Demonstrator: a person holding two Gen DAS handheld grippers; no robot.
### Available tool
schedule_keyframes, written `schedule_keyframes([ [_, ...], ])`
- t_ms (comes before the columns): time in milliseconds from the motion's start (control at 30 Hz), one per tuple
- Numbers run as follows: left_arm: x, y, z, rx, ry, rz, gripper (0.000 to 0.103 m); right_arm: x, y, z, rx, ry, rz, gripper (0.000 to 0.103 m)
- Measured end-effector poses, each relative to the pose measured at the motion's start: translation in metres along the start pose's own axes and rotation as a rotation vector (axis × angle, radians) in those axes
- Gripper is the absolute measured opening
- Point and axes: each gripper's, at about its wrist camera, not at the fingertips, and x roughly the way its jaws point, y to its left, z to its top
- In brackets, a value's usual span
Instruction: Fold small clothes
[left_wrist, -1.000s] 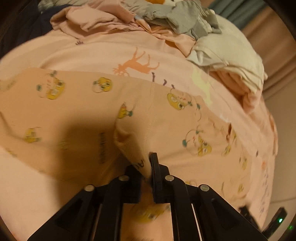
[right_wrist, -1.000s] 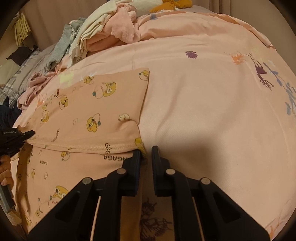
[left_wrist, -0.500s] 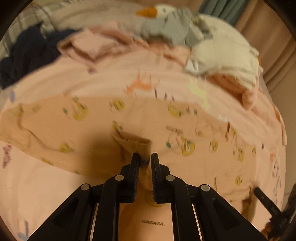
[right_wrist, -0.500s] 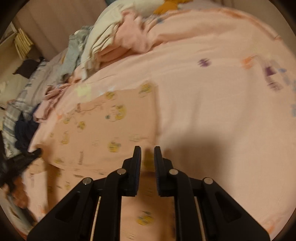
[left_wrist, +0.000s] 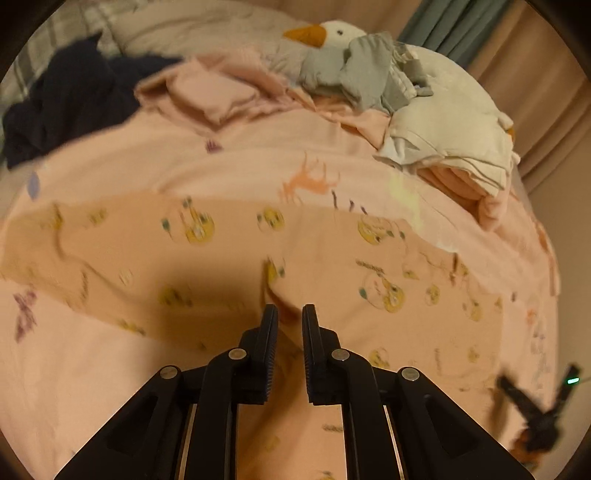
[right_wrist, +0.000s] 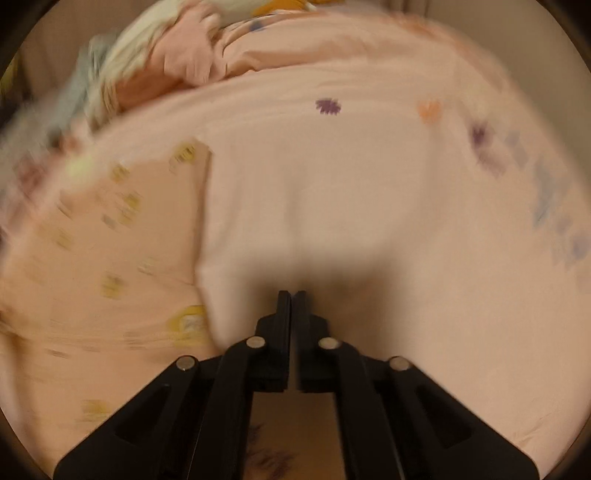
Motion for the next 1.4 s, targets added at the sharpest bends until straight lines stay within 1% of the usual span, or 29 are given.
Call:
schedule_keyframes([
  [33,0.003,-0.004,0.0,0.008,0.005,0.01,0.008,-0.004,-0.001,0.002,0.044,0.004,0.08,0.01],
  [67,0.008,-0.008,-0.001,0.007,0.017,-0.003,0.008,-0.006,0.004,0.003,0.049,0.0,0.109,0.01],
  [167,0.02,-0.02,-0.006,0.001,0.008,-0.071,0.008,-0.008,0.036,0.003,-0.043,-0.006,0.126,0.01],
  [233,0.035,-0.029,-0.011,0.026,0.012,-0.031,0.008,0.002,0.053,0.002,-0.093,0.029,0.131,0.009],
  [267,0.047,-0.031,-0.013,0.056,0.046,0.031,0.008,0.01,0.056,0.0,-0.099,0.054,0.107,0.009],
  [300,0.054,-0.029,-0.015,0.075,0.067,0.07,0.008,0.021,0.057,-0.004,-0.096,0.082,0.072,0.009],
  [333,0.058,-0.023,-0.018,0.079,0.061,0.076,0.008,0.031,0.055,-0.007,-0.089,0.094,0.049,0.002],
  [367,0.054,-0.014,-0.019,0.073,0.034,0.05,0.008,0.031,0.051,-0.011,-0.092,0.069,0.063,0.0],
  [433,0.049,0.006,-0.02,0.029,0.053,0.009,0.008,0.026,0.047,-0.015,-0.105,0.065,0.08,0.0],
  [500,0.043,0.029,-0.018,-0.053,0.079,-0.026,0.008,0.02,0.045,-0.02,-0.106,0.084,0.085,0.0],
  [533,0.037,0.044,-0.017,-0.108,0.094,-0.066,0.008,0.017,0.042,-0.022,-0.103,0.101,0.085,0.0],
  [567,0.031,0.056,-0.016,-0.149,0.101,-0.079,0.008,0.014,0.042,-0.022,-0.105,0.108,0.069,0.003],
  [600,0.023,0.069,-0.015,-0.189,0.101,-0.083,0.008,0.009,0.042,-0.025,-0.115,0.098,0.044,0.003],
  [633,0.016,0.08,-0.014,-0.218,0.097,-0.082,0.011,0.001,0.04,-0.027,-0.133,0.083,0.032,0.005],
  [667,0.007,0.095,-0.014,-0.252,0.087,-0.083,0.022,-0.007,0.04,-0.031,-0.152,0.066,0.014,0.012],
  [700,-0.002,0.112,-0.014,-0.295,0.074,-0.102,0.039,-0.02,0.033,-0.034,-0.169,0.047,-0.003,0.017],
  [767,-0.017,0.144,-0.018,-0.397,0.047,-0.165,0.058,-0.035,0.037,-0.039,-0.2,0.013,-0.016,0.042],
  [833,-0.027,0.177,-0.023,-0.507,0.023,-0.214,0.059,-0.047,0.037,-0.041,-0.225,-0.013,-0.014,0.046],
  [867,-0.032,0.198,-0.026,-0.574,0.008,-0.224,0.061,-0.052,0.04,-0.043,-0.237,-0.019,-0.015,0.046],
  [933,-0.037,0.225,-0.031,-0.662,-0.028,-0.202,0.064,-0.055,0.044,-0.047,-0.257,-0.018,-0.018,0.046],
  [1000,-0.039,0.251,-0.037,-0.748,-0.078,-0.149,0.064,-0.057,0.049,-0.053,-0.286,-0.011,-0.03,0.045],
  [1033,-0.037,0.258,-0.038,-0.768,-0.086,-0.143,0.064,-0.057,0.052,-0.057,-0.305,-0.007,-0.04,0.045],
  [1100,-0.025,0.272,-0.039,-0.812,-0.075,-0.186,0.064,-0.056,0.056,-0.066,-0.344,0.0,-0.069,0.044],
  [1133,-0.02,0.275,-0.04,-0.834,-0.084,-0.215,0.064,-0.054,0.058,-0.069,-0.354,0.004,-0.084,0.044],
  [1167,-0.019,0.276,-0.04,-0.857,-0.117,-0.245,0.064,-0.05,0.059,-0.071,-0.36,0.014,-0.093,0.044],
  [1200,-0.018,0.276,-0.038,-0.865,-0.137,-0.257,0.064,-0.05,0.058,-0.073,-0.36,0.022,-0.099,0.044],
  [1267,-0.015,0.27,-0.029,-0.842,-0.142,-0.227,0.062,-0.044,0.058,-0.076,-0.348,0.041,-0.106,0.044],
  [1333,-0.011,0.26,-0.02,-0.785,-0.144,-0.144,0.046,-0.039,0.057,-0.079,-0.34,0.063,-0.107,0.044],
  [1400,-0.008,0.246,-0.01,-0.698,-0.145,0.006,0.019,-0.033,0.059,-0.082,-0.347,0.079,-0.121,0.044],
])
